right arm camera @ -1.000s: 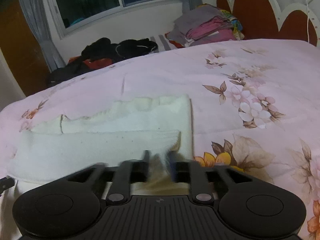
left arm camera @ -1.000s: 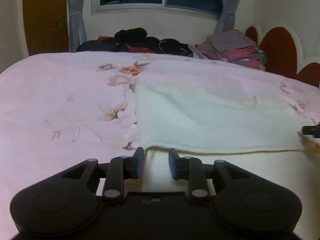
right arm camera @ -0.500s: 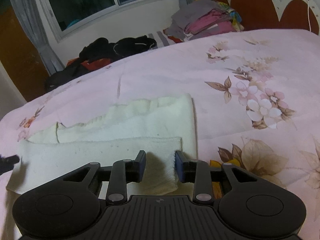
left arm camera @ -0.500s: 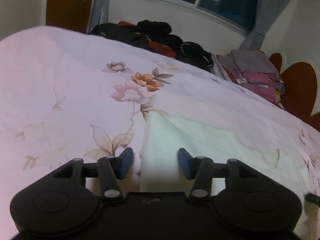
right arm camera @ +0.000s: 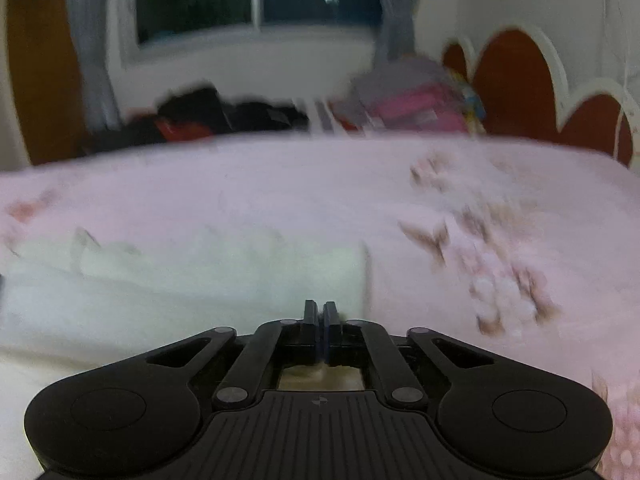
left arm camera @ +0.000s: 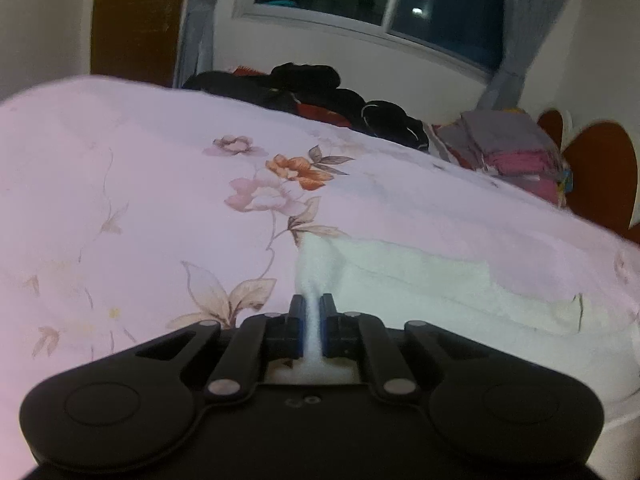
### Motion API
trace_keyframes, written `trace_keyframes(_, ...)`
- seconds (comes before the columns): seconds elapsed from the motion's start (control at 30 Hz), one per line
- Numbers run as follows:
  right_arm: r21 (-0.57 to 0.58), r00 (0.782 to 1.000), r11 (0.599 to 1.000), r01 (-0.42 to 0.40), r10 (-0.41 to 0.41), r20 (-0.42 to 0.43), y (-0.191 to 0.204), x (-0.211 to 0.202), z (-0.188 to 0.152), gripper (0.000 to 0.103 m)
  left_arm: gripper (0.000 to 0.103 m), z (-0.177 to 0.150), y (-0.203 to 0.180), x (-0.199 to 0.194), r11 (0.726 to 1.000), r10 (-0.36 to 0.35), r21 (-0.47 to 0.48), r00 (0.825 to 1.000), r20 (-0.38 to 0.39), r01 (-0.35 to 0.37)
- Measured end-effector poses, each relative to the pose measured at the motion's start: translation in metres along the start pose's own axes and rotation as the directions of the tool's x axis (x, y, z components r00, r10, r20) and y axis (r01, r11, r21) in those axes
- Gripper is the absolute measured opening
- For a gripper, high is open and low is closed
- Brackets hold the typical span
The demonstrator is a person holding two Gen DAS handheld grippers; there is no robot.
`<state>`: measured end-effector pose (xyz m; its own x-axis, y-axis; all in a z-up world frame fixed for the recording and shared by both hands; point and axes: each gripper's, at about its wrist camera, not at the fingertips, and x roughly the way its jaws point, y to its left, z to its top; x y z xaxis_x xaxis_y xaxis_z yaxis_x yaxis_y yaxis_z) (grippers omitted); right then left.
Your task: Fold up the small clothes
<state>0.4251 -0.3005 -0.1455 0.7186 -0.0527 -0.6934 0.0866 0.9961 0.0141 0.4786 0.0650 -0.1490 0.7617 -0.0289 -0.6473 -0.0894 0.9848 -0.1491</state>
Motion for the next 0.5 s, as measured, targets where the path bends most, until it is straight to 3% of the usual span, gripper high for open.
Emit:
trace_keyframes(0.13, 0.008, 1.000, 1.000, -0.002, 0.001, 0.014, -0.004, -0.009, 0.001, 0.001, 0.025, 0.002, 0.005, -0.010, 0.999, 0.003, -0.039, 1.000, 0.001, -0.003)
trace_keyframes(0.2, 0.051, 1.000, 0.999, -0.008, 0.006, 0.029, -0.012, -0.017, 0.004, 0.001, 0.025, 0.002, 0.004, -0.022, 1.000, 0.007, -0.027, 0.999, 0.043, -0.006)
trace_keyframes(0.33, 0.084, 0.997, 0.996, -0.033, 0.026, 0.077, -0.013, -0.034, 0.014, 0.002, 0.027, 0.001, -0.016, -0.043, 0.996, -0.050, 0.074, 0.996, 0.077, 0.044)
trace_keyframes(0.5, 0.069, 0.990, 0.988, -0.137, 0.135, 0.036, 0.017, -0.030, 0.018, 0.002, 0.029, -0.012, -0.049, -0.040, 0.982, -0.108, 0.155, 0.994, 0.009, 0.106)
